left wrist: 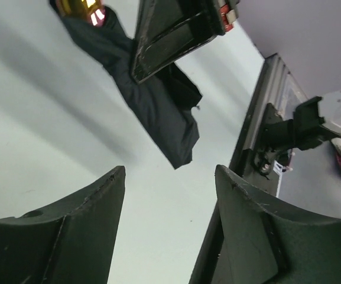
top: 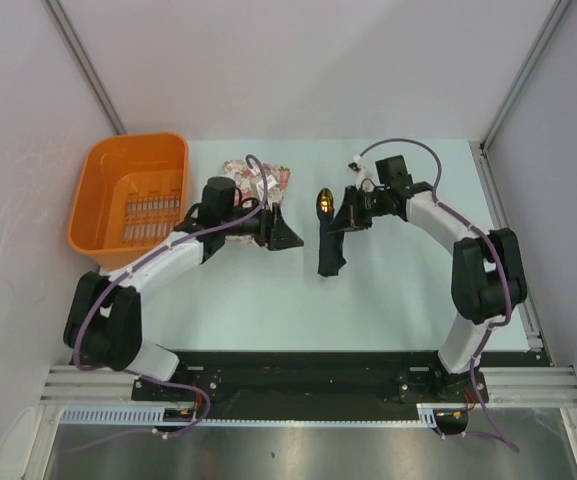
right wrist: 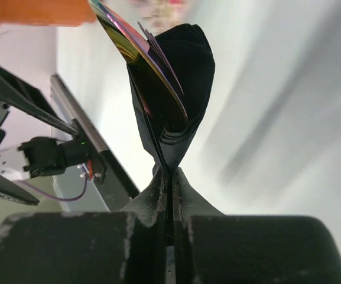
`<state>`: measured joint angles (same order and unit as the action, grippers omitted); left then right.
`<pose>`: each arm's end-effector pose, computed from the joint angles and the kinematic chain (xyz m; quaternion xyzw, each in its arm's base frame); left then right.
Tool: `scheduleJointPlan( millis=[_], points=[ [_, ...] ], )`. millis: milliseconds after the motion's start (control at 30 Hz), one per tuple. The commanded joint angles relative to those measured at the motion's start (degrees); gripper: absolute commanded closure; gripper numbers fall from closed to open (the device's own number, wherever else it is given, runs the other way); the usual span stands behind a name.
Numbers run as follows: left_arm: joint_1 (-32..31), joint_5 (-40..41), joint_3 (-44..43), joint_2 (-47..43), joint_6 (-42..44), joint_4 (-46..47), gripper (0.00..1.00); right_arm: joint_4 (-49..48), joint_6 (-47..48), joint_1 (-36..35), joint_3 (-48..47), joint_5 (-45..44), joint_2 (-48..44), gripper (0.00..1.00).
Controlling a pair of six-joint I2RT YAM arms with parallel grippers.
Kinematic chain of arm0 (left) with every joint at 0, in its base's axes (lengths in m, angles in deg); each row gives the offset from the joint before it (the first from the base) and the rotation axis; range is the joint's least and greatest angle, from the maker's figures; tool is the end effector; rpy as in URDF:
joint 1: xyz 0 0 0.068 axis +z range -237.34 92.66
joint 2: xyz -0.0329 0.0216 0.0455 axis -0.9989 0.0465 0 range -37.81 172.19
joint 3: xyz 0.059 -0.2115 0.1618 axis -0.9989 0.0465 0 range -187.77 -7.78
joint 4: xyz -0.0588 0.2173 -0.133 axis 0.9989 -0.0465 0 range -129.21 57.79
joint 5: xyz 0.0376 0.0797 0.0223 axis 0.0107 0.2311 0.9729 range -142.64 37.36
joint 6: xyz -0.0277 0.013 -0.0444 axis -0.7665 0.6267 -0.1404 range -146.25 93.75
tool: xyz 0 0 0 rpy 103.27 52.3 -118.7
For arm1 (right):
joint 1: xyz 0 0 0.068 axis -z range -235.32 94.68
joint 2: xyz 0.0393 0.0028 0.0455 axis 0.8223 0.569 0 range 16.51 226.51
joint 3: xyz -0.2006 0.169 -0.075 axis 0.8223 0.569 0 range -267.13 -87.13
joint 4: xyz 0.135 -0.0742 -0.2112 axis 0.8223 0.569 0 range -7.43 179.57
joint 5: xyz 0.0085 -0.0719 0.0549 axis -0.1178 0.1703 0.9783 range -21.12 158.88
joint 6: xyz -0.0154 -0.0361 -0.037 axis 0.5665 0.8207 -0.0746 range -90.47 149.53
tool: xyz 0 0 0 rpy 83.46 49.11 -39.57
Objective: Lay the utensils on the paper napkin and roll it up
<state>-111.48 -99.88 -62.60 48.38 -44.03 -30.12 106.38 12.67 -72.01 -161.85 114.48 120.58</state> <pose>0.2891 -0.1582 0.2526 0.2461 0.7781 -0.4885 0.3088 0.3628 0.1353 0.2226 -0.1211 0.8748 0.4361 0.1727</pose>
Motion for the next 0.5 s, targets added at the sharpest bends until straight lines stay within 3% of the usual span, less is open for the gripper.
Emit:
scheduleJointPlan(
  millis=[0,100,267,467],
  points=[
    [0.06,-4.79,-0.46,-7.87,3.37,-1.38,0.33,1.32,0.16,-2.64,-5.08,2.03,-7.56,1.0],
    [-0.03,-2.78,0.86,-13.32,2.93,-1.21,0.26,3.08,0.25,-4.75,-6.57,0.81,-10.99,1.0],
    [-0.99,2.42,0.16,-17.89,-0.76,-4.38,0.27,2.91,-0.1,-8.0,-6.06,-5.43,-18.28,1.0],
    [-7.58,9.71,0.77,-20.1,-0.59,0.1,0.27,3.17,-0.71,-12.22,-6.32,-9.3,-22.76,1.0]
  ],
)
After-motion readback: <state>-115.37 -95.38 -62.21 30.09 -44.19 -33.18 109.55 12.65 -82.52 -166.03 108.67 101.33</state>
